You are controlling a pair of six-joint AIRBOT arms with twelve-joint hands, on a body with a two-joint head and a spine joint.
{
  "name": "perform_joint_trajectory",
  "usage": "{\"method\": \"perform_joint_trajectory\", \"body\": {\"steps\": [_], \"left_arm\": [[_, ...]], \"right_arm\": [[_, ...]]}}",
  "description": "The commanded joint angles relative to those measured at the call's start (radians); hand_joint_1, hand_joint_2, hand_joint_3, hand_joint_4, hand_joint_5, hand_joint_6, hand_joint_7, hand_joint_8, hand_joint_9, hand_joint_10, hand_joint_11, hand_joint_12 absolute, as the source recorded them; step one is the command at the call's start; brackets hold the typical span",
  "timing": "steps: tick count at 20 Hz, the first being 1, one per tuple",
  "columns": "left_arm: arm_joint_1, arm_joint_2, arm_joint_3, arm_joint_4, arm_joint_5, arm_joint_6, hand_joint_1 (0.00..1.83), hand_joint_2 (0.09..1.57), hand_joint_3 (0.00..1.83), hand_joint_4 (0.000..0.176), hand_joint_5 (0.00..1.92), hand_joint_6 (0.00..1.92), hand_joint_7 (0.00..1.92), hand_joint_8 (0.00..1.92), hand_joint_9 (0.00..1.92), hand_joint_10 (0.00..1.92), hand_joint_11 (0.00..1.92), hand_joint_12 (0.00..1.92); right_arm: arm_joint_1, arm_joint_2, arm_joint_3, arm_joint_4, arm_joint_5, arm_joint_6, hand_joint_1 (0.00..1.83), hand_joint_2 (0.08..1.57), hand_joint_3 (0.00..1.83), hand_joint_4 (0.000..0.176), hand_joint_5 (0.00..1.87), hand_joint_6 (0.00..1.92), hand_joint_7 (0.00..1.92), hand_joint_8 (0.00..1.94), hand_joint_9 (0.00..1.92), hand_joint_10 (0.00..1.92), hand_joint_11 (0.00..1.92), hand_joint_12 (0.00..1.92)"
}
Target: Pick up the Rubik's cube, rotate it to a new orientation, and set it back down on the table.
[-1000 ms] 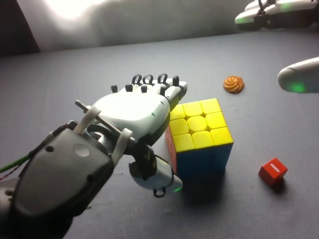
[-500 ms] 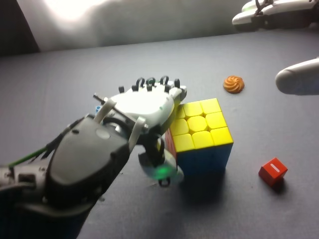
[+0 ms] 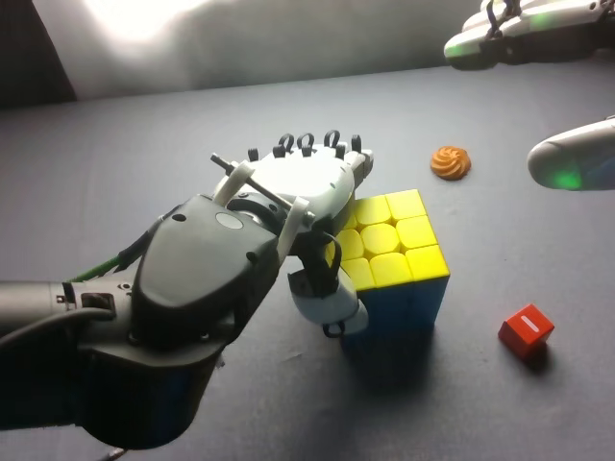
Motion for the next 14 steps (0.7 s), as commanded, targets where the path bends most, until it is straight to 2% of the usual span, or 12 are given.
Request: {"method": "perform_joint_trajectory", "body": {"steps": [1,6,8,11,12,13,14], "left_arm": [[-0.010,-0.007,0.006,0.051,-0.027,0.006,1.19,0.87,0.01,0.000,0.07,0.01,0.00,0.00,0.00,0.00,0.00,0.08],[-0.010,-0.028,0.025,0.015,-0.021,0.014,1.20,0.83,0.00,0.000,0.09,0.00,0.00,0.00,0.00,0.00,0.00,0.18],[-0.009,-0.034,0.033,0.000,-0.016,0.019,1.16,0.84,0.00,0.000,0.06,0.00,0.00,0.00,0.00,0.00,0.00,0.11],[-0.006,-0.042,0.047,-0.011,-0.010,0.027,1.17,0.84,0.00,0.000,0.08,0.01,0.00,0.00,0.00,0.00,0.00,0.14],[-0.004,-0.044,0.051,-0.016,-0.008,0.028,1.17,0.83,0.00,0.000,0.08,0.01,0.00,0.00,0.00,0.00,0.00,0.12],[-0.003,-0.046,0.057,-0.019,-0.003,0.028,1.18,0.85,0.00,0.000,0.06,0.00,0.00,0.00,0.00,0.00,0.00,0.05],[-0.001,-0.049,0.063,-0.023,0.003,0.028,1.18,0.85,0.00,0.000,0.07,0.01,0.00,0.00,0.00,0.00,0.00,0.03]], "right_arm": [[0.015,0.001,-0.002,0.039,0.009,0.001,0.00,1.19,0.00,0.000,0.28,0.00,0.27,0.00,0.22,0.00,0.00,0.56],[0.015,0.001,-0.002,0.038,0.009,0.001,0.00,1.19,0.00,0.000,0.23,0.00,0.23,0.00,0.17,0.00,0.00,0.42],[0.015,0.001,-0.002,0.038,0.009,0.000,0.00,1.20,0.00,0.000,0.25,0.00,0.24,0.00,0.19,0.00,0.00,0.46],[0.015,0.001,-0.002,0.037,0.009,-0.001,0.00,1.19,0.00,0.000,0.26,0.00,0.25,0.00,0.20,0.00,0.00,0.48],[0.015,0.001,-0.002,0.035,0.009,-0.002,0.00,1.20,0.00,0.000,0.28,0.00,0.27,0.00,0.22,0.01,0.00,0.55],[0.015,0.001,-0.002,0.033,0.009,-0.002,0.00,1.20,0.00,0.000,0.27,0.00,0.26,0.00,0.21,0.00,0.00,0.51],[0.015,0.001,-0.002,0.030,0.009,-0.002,0.00,1.20,0.00,0.000,0.30,0.00,0.29,0.01,0.23,0.01,0.00,0.56]]}}
